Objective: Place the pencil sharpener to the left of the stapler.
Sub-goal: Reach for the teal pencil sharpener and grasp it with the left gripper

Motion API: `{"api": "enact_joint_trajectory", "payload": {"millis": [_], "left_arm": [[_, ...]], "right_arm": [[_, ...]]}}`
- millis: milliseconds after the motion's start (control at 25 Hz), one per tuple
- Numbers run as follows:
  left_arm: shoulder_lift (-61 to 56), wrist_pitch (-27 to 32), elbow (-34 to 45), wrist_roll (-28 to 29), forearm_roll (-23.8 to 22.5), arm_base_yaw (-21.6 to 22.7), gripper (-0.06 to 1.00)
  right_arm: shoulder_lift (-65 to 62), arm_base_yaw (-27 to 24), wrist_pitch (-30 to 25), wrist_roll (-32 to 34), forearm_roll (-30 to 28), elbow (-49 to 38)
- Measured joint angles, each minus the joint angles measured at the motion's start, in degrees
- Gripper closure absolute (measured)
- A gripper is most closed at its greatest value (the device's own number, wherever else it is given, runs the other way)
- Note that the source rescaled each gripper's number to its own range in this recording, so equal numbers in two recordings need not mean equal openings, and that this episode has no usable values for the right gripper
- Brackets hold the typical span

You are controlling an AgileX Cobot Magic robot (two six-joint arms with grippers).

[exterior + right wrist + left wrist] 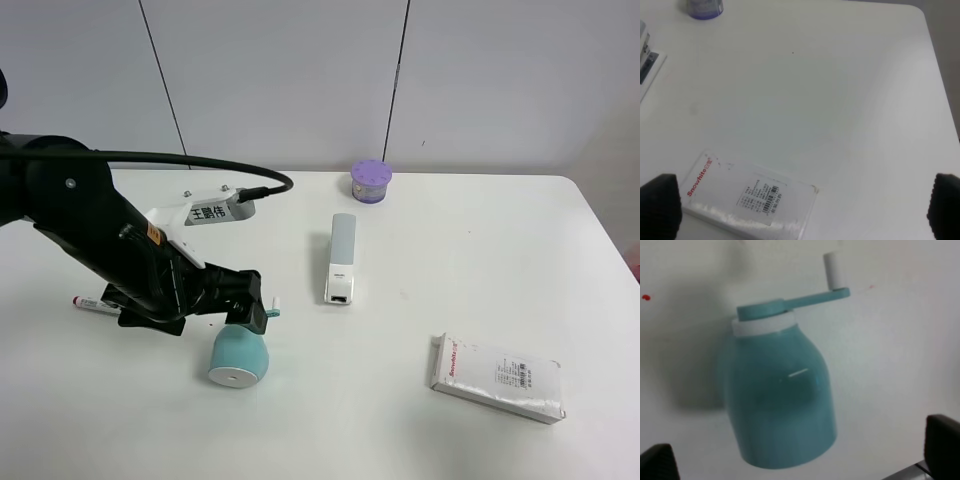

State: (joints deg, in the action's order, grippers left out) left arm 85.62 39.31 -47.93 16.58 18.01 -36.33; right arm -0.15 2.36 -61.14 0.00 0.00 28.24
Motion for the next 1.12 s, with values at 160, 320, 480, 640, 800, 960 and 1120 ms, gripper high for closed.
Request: {"api": "enact_joint_trajectory", "payload": {"millis": [160,320,480,640,800,960,1120], "left_arm": [[0.4,-1.0,0.1,2.4,-2.0,-0.4,-0.06],[3.4,-2.0,0.1,3.5,-5.0,-0.8,-0.06],[5.6,-2.5,0.1,4.4,-6.5,-0.9,-0.06],[5.7,-3.8,0.1,4.8,-6.6,-1.1,-0.03],[5.7,-5.6,0.1,4.8,-5.2,-3.3,-0.02],[6.3,-6.8,0.1,4.8,-4.0,-4.4,-0.02],[8.4,-7.1,0.1,4.8,-4.0,-4.4,-0.02]], "right_arm": [[0.0,0.0,0.0,0.0,0.0,0.0],[0.0,0.0,0.0,0.0,0.0,0.0],[0.0,0.0,0.0,0.0,0.0,0.0],[0.0,0.0,0.0,0.0,0.0,0.0],[0.0,0.0,0.0,0.0,0.0,0.0],[0.0,0.0,0.0,0.0,0.0,0.0],[0.0,0.0,0.0,0.0,0.0,0.0]]}}
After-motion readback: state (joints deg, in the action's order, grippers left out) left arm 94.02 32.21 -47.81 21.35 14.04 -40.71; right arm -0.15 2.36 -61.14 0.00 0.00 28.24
